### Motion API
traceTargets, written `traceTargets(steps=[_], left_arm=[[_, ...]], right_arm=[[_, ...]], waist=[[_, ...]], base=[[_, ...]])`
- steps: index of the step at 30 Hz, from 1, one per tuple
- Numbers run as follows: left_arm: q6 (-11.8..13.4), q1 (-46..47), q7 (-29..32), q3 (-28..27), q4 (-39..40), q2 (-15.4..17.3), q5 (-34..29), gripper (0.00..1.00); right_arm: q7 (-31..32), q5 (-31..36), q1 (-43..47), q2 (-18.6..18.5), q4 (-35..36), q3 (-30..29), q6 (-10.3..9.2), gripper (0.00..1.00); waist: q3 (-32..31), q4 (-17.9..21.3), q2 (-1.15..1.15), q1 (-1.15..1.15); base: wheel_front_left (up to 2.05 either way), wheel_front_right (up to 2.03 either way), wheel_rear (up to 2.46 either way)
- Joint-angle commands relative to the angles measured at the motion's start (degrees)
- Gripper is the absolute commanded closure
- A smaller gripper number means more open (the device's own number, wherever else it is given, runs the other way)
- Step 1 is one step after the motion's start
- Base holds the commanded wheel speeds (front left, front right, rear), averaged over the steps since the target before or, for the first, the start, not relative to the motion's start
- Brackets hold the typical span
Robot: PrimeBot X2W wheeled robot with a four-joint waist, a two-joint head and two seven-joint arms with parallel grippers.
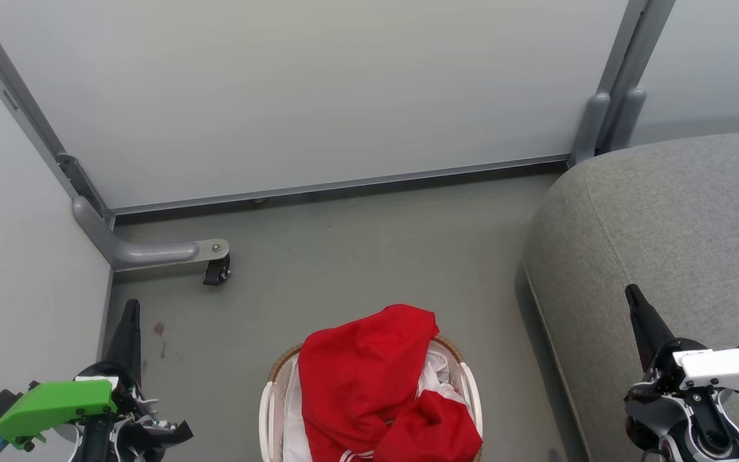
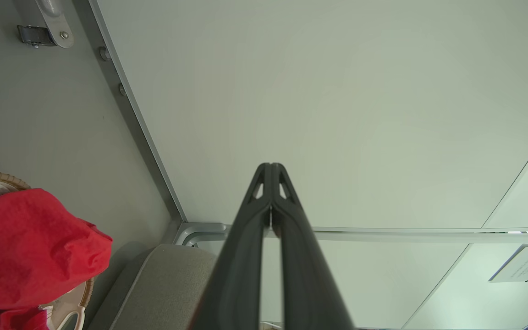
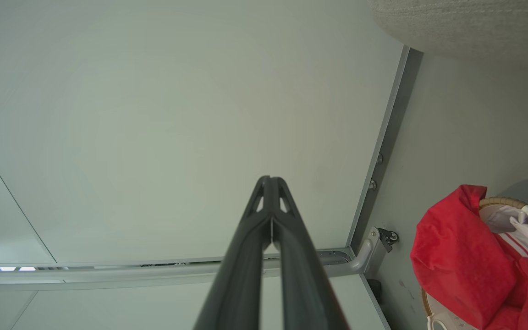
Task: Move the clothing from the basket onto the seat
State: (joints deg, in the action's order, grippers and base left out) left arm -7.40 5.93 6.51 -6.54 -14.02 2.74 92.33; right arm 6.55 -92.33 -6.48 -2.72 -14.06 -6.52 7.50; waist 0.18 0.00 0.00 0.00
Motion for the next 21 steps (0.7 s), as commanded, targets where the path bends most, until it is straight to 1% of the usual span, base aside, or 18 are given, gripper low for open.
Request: traceTargets(steps=[1, 2, 7, 14, 21], left_arm=[[-0.3, 0.6, 0.2, -0.1, 0.1, 0.3, 0.2, 1.0], [0.0, 0.0, 0.0, 0.0, 0.0, 0.0, 0.0, 0.0], [0.0, -1.6, -0.2, 0.5, -2.1, -0.4, -0.1, 0.0], [0.0, -1.9, -2.3, 2.7, -1.5, -0.3, -1.2, 0.0], [0.0, -2.1, -4.2, 4.0, -0.9, -0.3, -4.2, 0.0]], right_arm=[[0.1, -0.2, 0.7, -0.4, 0.2, 0.0, -0.02, 1.0], [0.0, 0.0, 0.0, 0.0, 0.0, 0.0, 0.0, 0.0], [-0.2, 0.1, 1.1, 0.7, -2.0, 0.3, -0.02, 0.0], [-2.3, 1.4, 1.5, 0.6, -1.9, 1.6, -0.02, 0.0], [-4.2, 4.9, 1.7, 0.5, -2.0, 1.5, -0.02, 0.0]], waist=[[0.0, 0.0, 0.0, 0.0], [0.0, 0.0, 0.0, 0.0], [0.0, 0.0, 0.0, 0.0], [0.0, 0.0, 0.0, 0.0], [0.0, -0.1, 0.0, 0.0]], base=[[0.0, 0.0, 0.0], [0.0, 0.0, 0.0], [0.0, 0.0, 0.0], [0.0, 0.0, 0.0], [0.0, 0.0, 0.0]])
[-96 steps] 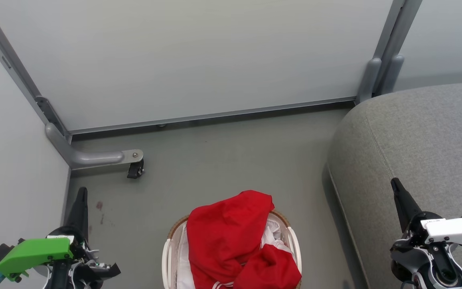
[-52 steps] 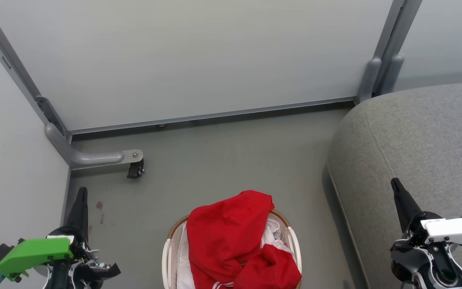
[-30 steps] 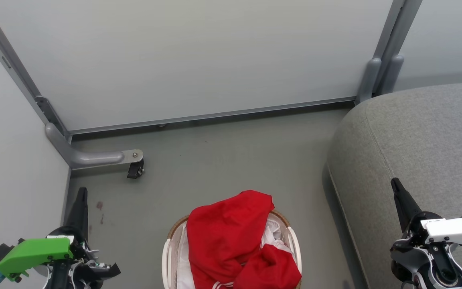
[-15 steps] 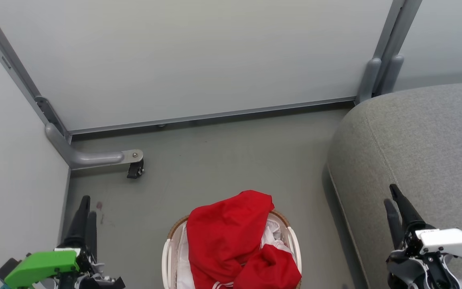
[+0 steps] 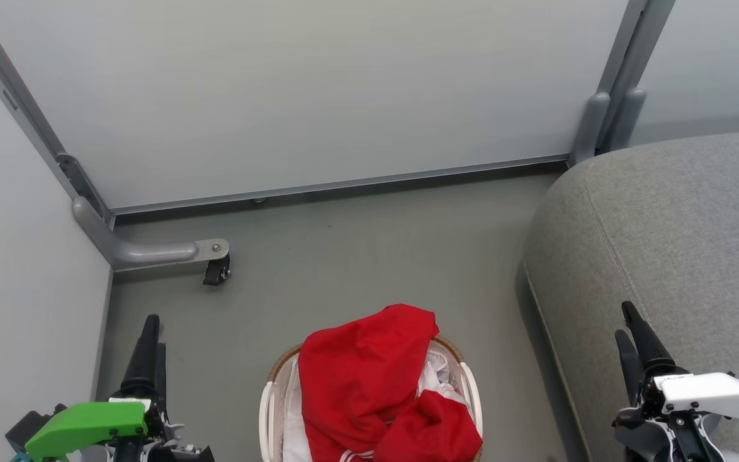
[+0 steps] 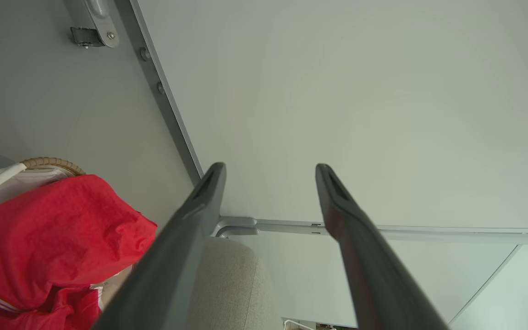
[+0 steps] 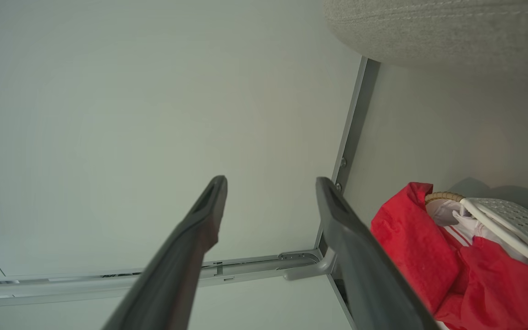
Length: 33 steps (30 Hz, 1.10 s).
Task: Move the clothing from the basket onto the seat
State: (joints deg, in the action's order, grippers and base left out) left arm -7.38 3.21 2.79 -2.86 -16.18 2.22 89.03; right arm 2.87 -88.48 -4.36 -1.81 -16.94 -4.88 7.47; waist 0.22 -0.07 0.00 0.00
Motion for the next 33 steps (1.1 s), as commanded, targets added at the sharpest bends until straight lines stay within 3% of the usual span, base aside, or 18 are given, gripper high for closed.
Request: traceTargets(steps=[1, 15, 27, 33], left_arm=[[0.0, 0.6, -0.7, 0.4, 1.4, 0.3, -1.5, 0.0], [0.1, 0.9, -4.0, 2.3, 4.0, 0.4, -15.2, 0.0], [1.1, 0.8, -6.5, 4.1, 5.5, 0.5, -26.8, 0.0], [1.5, 0.6, -7.7, 5.7, 5.9, 0.5, -35.4, 0.0]], right_arm=[[-0.8, 1.7, -0.4, -0.5, 0.9, -0.2, 0.01, 0.0], [-4.1, 14.4, -0.5, -0.6, 2.8, -1.7, 0.02, 0.0], [-6.6, 32.7, 0.4, -0.7, 5.8, -1.4, 0.02, 0.0], [-7.7, 41.3, 0.9, -0.8, 7.3, -0.7, 0.02, 0.0]], waist=[[0.0, 0.0, 0.0, 0.0], [0.2, -0.1, 0.0, 0.0], [0.4, -0.2, 0.0, 0.0], [0.5, -0.3, 0.0, 0.0]], base=[[0.0, 0.0, 0.0], [0.0, 0.0, 0.0], [0.0, 0.0, 0.0], [0.0, 0.0, 0.0]])
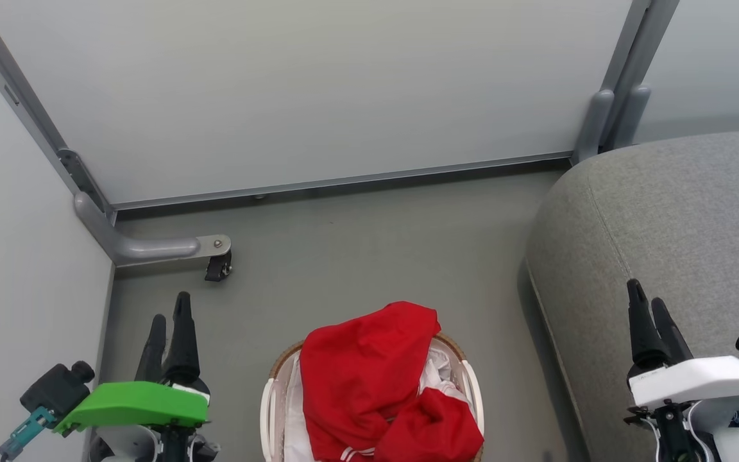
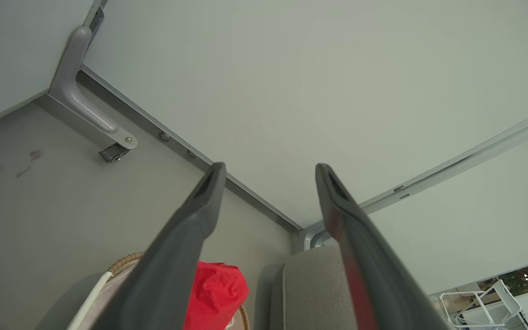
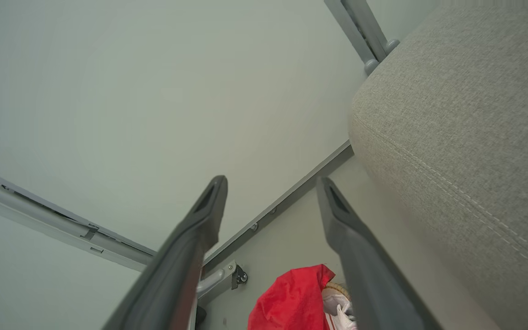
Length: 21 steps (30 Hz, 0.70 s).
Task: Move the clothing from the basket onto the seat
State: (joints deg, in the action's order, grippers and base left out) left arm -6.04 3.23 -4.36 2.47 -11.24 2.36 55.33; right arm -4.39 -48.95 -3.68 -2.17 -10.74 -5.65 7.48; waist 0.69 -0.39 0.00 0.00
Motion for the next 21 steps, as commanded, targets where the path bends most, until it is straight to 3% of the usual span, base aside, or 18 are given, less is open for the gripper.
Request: traceTargets(steps=[1, 21], left_arm=[[0.3, 0.5, -0.7, 0.5, 1.0, 0.4, -2.7, 0.0], [1.5, -0.5, -4.0, 2.5, -0.8, 0.5, -20.7, 0.0]], right_arm=[[-0.6, 2.7, 0.2, -0.4, 1.2, 0.1, 0.01, 0.0], [-4.0, 20.7, 0.9, -0.6, 1.6, 0.2, 0.01, 0.0]], waist=[[0.0, 0.0, 0.0, 0.0], [0.5, -0.2, 0.0, 0.0]], base=[[0.0, 0.0, 0.0], [0.0, 0.0, 0.0]])
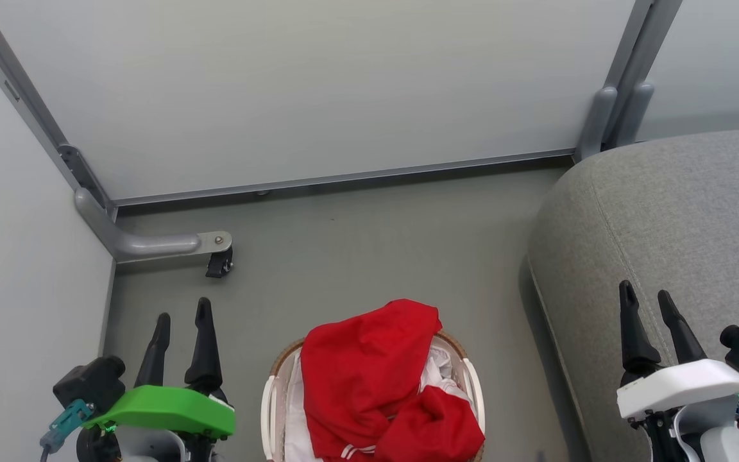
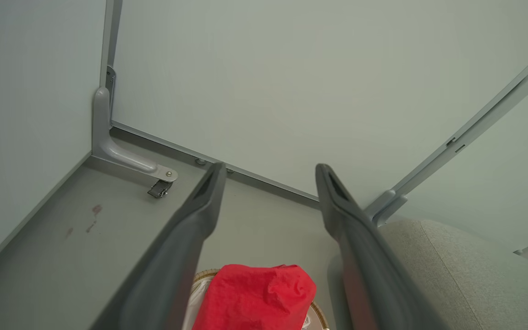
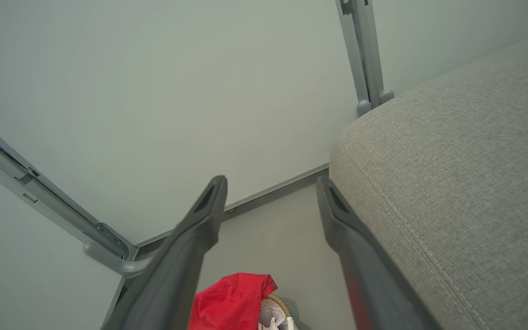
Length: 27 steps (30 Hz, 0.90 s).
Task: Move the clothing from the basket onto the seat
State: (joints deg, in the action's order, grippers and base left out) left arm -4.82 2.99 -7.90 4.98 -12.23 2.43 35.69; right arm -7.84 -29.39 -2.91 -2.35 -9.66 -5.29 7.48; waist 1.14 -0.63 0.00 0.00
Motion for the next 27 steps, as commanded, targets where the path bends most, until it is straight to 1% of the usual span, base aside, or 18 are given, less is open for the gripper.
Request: traceTargets(steps=[1, 13, 27], left_arm=[[0.3, -0.3, -0.6, 0.0, -0.1, 0.4, -1.8, 0.0], [0.2, -0.6, -2.3, 0.9, -2.8, 0.5, -7.8, 0.0], [0.6, -1.0, -4.0, 2.2, -4.9, 0.5, -13.3, 0.0]], right_arm=[[-0.6, 2.0, 0.2, -0.4, 0.5, -0.1, 0.01, 0.0], [-2.4, 10.1, 0.8, -0.5, -0.3, 0.0, 0.01, 0.0], [-4.1, 17.4, 1.2, -0.5, -2.0, 0.5, 0.02, 0.0]], waist=[[0.0, 0.0, 0.0, 0.0], [0.0, -0.2, 0.0, 0.0], [-0.1, -0.4, 0.0, 0.0]], base=[[0.0, 0.0, 0.0], [0.0, 0.0, 0.0], [0.0, 0.0, 0.0]])
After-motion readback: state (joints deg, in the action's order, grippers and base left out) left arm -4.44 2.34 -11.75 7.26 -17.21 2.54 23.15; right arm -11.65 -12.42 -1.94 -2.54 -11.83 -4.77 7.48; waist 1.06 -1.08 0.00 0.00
